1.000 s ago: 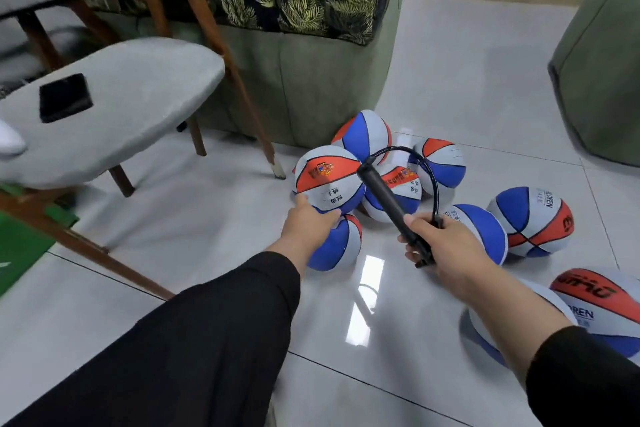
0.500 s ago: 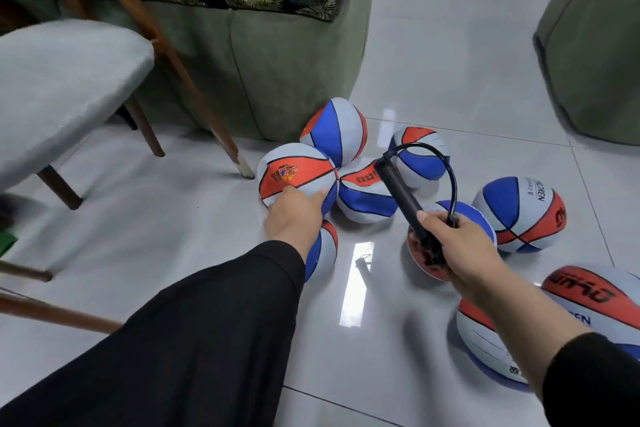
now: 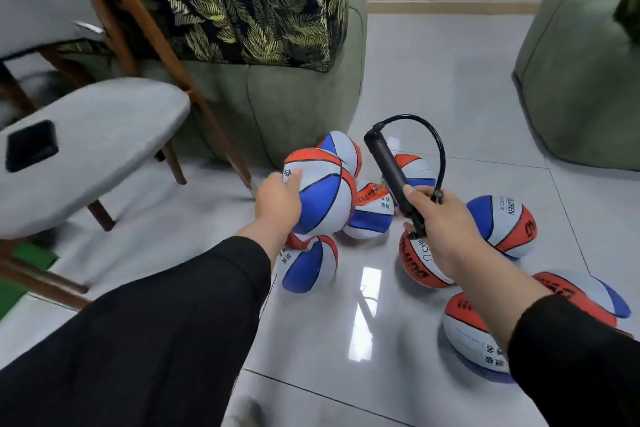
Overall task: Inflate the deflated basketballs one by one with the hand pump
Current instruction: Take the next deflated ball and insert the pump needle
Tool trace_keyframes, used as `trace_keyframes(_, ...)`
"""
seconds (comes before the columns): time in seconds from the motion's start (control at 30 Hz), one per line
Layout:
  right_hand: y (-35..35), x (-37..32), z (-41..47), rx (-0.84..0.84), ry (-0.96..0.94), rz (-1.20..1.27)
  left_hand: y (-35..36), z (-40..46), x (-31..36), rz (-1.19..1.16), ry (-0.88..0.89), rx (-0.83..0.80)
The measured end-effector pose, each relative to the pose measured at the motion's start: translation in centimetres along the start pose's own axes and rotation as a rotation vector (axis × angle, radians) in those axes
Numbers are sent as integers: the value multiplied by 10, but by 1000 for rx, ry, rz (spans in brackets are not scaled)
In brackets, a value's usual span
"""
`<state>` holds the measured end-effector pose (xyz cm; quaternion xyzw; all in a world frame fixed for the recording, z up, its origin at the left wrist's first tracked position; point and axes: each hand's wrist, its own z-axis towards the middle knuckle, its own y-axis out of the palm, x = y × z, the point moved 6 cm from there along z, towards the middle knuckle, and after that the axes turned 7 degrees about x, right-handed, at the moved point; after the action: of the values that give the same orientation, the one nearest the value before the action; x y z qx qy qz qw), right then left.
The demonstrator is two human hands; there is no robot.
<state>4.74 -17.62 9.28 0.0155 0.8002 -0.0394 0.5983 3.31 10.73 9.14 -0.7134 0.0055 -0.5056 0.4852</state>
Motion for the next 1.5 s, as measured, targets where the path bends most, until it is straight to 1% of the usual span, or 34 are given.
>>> trace_keyframes(0.17, -20, -70, -32, -5, -105, -1, -40, -31, 46, -273, -43, -47)
trace_keyframes(0.27, -39, -99, -47, 14, -154, -18, -58, -51, 77, -366, -26, -90)
trace_keyframes(0.37, -50, -110, -58, 33, -159, 18, -66, -70, 96, -475, -39, -129)
trace_keyframes(0.43, -56, -111, -63, 53, -148, 49, -65, -80, 96, -534, -110, -160)
trace_keyframes(0.5, -61, -109, -68, 38, -126, 85, -62, -88, 92, -579, -194, -170)
trace_keyframes(0.57, -65, -106, -73, 6, -111, 100, -60, -95, 94, -605, -222, -191)
trace_keyframes(0.63, -70, -105, -76, -13, -111, 82, -56, -104, 104, -614, -207, -272)
trace_keyframes(0.73, -75, -105, -77, 5, -104, 112, -52, -121, 120, -635, -100, -420)
trace_keyframes(0.8, -77, -105, -75, 26, -94, 146, -48, -127, 123, -639, -18, -451)
trace_keyframes(0.87, -77, -104, -73, 25, -92, 154, -47, -126, 123, -630, 39, -436)
trace_keyframes(1.1, -65, -94, -73, -42, -56, 109, -58, -116, 114, -551, 133, -320)
trace_keyframes(1.23, -59, -95, -73, -47, -38, 22, -66, -107, 109, -462, 192, -243)
trace_keyframes(1.37, -59, -90, -70, -48, 97, 7, -75, -101, 98, -428, 212, -188)
trace_keyframes(1.5, -56, -78, -71, -61, 188, -27, -85, -94, 87, -472, 194, -167)
